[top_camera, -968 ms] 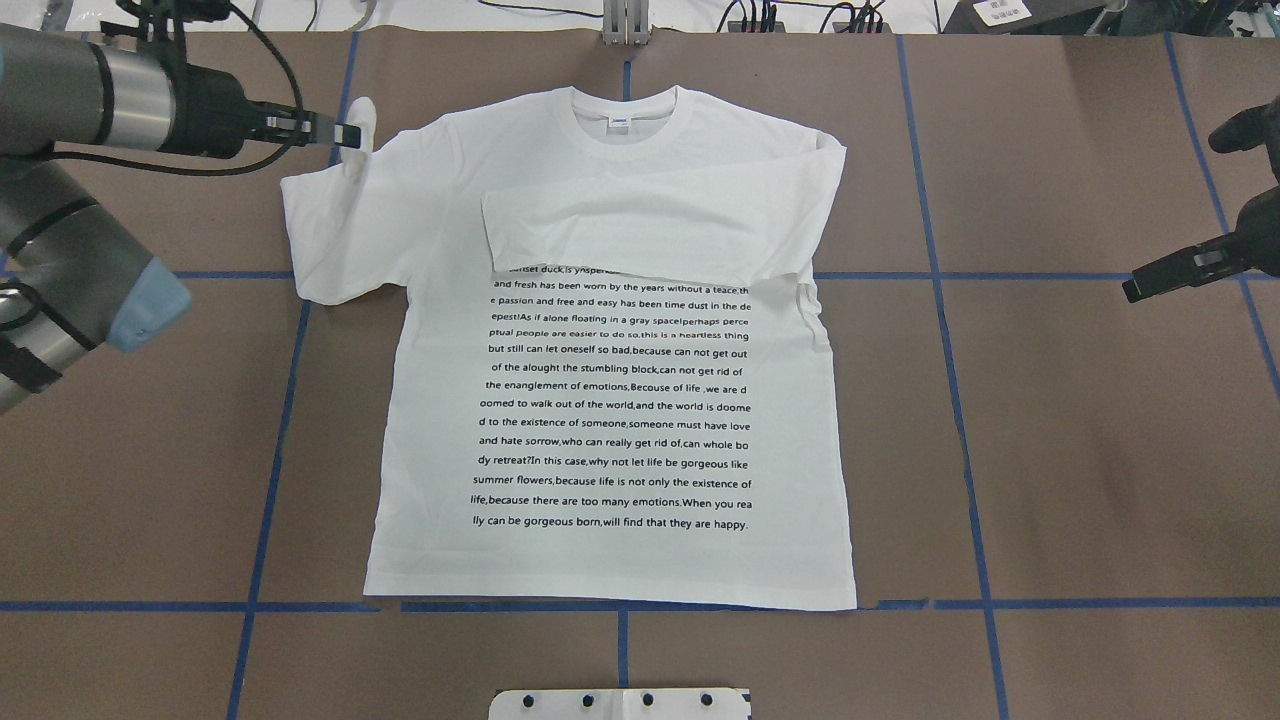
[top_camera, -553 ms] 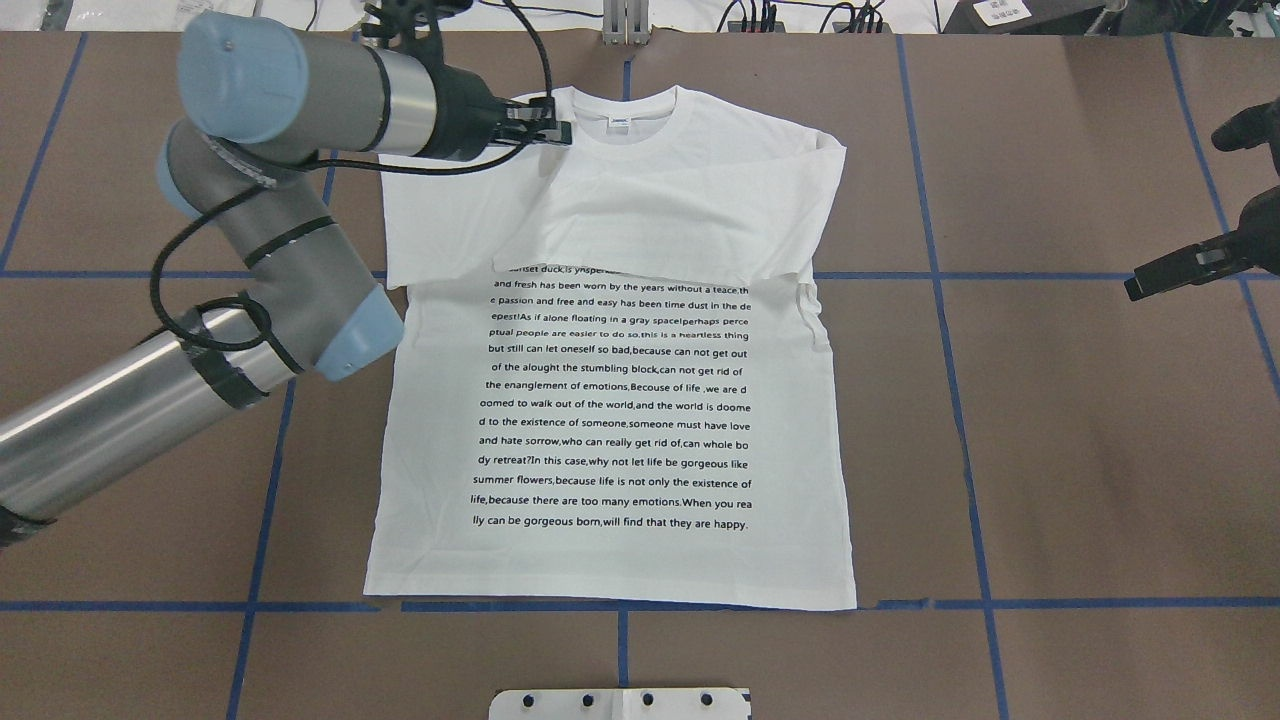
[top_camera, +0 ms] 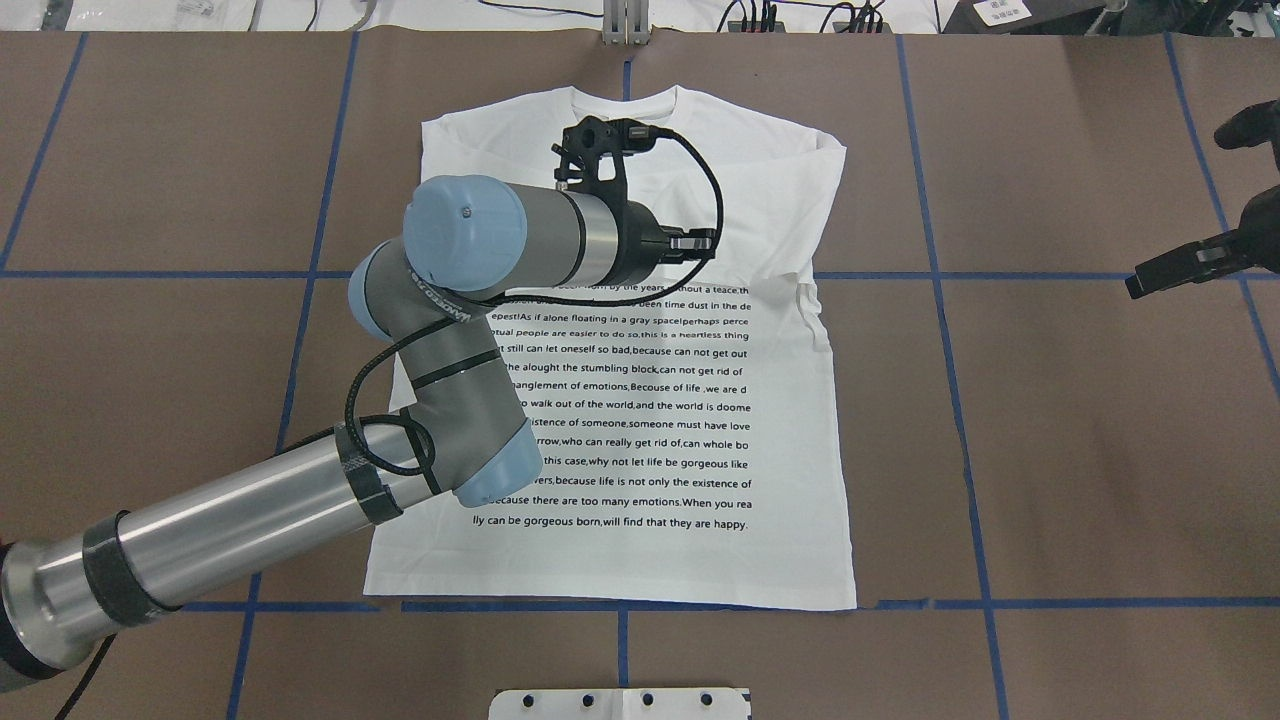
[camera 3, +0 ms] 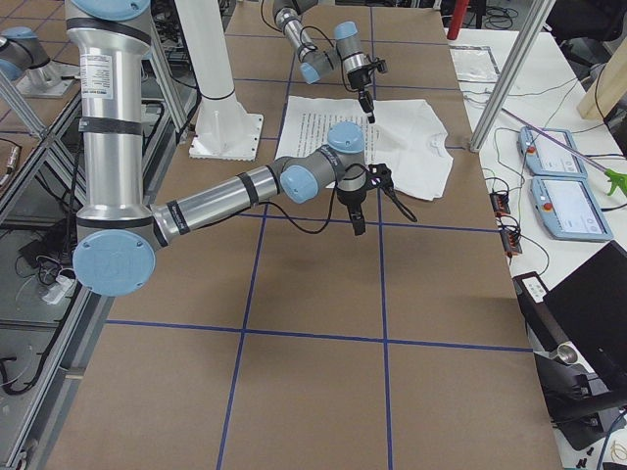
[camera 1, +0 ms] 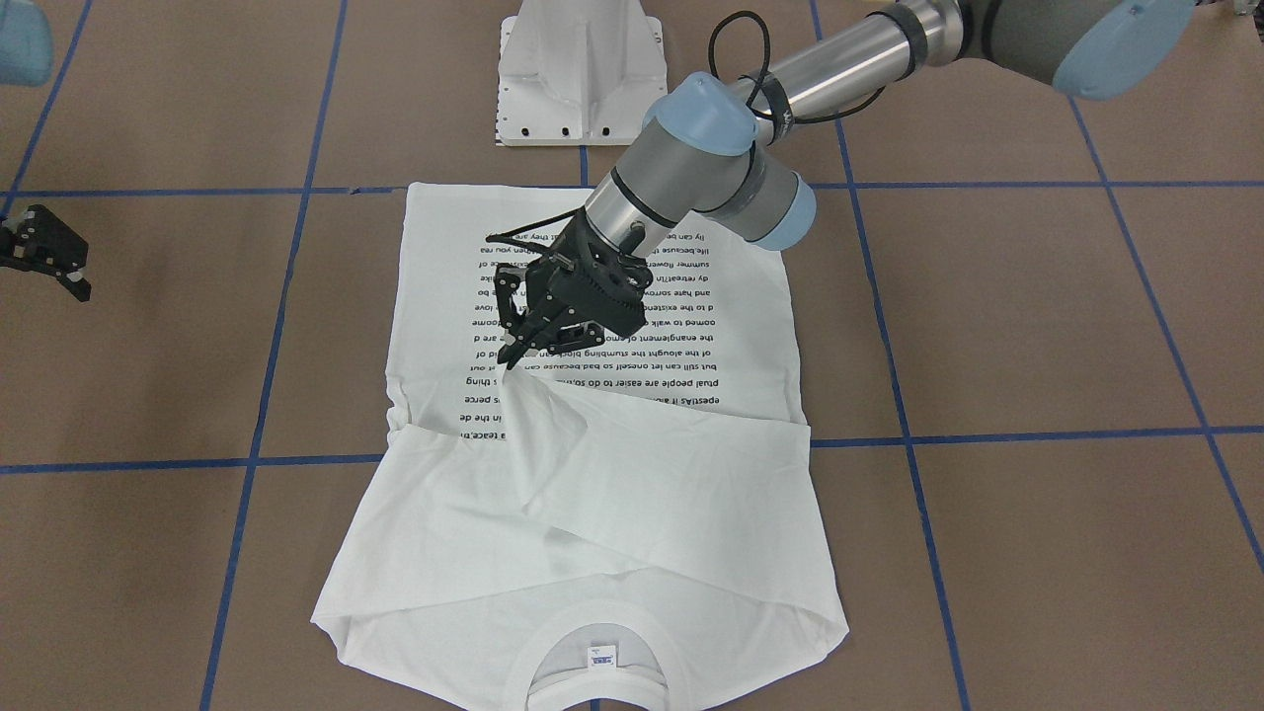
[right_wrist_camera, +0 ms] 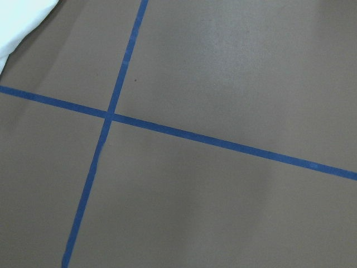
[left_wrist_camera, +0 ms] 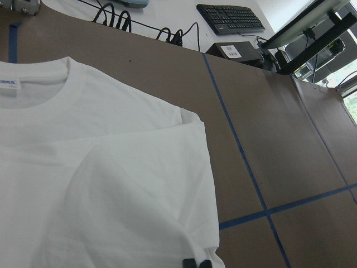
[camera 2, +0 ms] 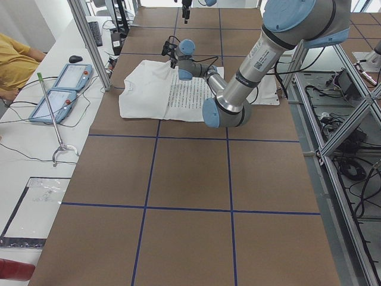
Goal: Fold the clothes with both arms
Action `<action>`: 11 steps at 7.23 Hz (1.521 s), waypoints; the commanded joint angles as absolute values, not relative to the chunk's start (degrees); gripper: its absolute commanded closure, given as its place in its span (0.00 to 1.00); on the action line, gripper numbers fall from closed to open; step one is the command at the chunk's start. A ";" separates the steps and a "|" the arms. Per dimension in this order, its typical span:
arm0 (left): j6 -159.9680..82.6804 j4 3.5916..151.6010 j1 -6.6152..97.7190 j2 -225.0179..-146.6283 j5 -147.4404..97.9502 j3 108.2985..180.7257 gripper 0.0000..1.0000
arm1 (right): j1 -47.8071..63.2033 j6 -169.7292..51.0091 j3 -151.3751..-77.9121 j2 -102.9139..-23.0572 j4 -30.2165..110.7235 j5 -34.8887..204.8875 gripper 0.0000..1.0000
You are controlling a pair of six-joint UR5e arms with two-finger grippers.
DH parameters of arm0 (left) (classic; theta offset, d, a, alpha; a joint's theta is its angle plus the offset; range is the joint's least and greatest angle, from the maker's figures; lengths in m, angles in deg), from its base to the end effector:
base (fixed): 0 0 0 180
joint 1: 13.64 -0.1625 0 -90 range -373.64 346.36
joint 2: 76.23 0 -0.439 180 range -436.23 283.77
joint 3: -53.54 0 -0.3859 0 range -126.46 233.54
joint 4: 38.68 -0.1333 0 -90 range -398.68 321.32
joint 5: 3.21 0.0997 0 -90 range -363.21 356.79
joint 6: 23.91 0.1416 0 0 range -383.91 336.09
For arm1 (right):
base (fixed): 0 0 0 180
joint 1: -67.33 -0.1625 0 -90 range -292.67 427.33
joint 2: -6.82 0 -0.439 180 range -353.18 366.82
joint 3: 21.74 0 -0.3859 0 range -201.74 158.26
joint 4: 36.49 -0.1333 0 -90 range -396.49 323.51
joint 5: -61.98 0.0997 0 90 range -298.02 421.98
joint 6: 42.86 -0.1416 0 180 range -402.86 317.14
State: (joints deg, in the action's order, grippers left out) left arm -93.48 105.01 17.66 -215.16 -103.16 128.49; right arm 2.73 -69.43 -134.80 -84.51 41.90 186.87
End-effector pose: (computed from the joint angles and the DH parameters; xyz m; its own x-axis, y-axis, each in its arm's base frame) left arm 0.6227 -0.5060 0.1421 0.1611 0.3044 -0.9388 0.3286 0.8804 0.3419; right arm -0.1653 -0.4700 0.5007 0.7024 -0.2311 0.6732 0.0494 0.9594 0.2778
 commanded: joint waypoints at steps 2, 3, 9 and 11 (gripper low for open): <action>-93.26 104.93 15.01 -215.71 -101.66 126.94 0.01 | 2.73 -69.75 -134.59 -84.23 41.91 186.78 0.00; -93.17 104.23 15.01 -216.58 -102.17 127.37 0.00 | 2.82 -69.75 -134.68 -83.88 41.82 186.78 0.00; -68.34 82.97 27.82 -198.18 -116.48 151.93 0.00 | 18.59 -92.45 -131.26 -62.14 45.30 174.00 0.00; -57.63 81.82 33.44 -188.35 -122.10 159.59 0.00 | 23.98 -96.97 -125.57 -50.97 54.52 167.13 0.00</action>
State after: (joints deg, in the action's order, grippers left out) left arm -64.14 82.66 30.00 -194.68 -118.56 154.74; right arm 20.37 -93.19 -128.96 -57.62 49.55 171.48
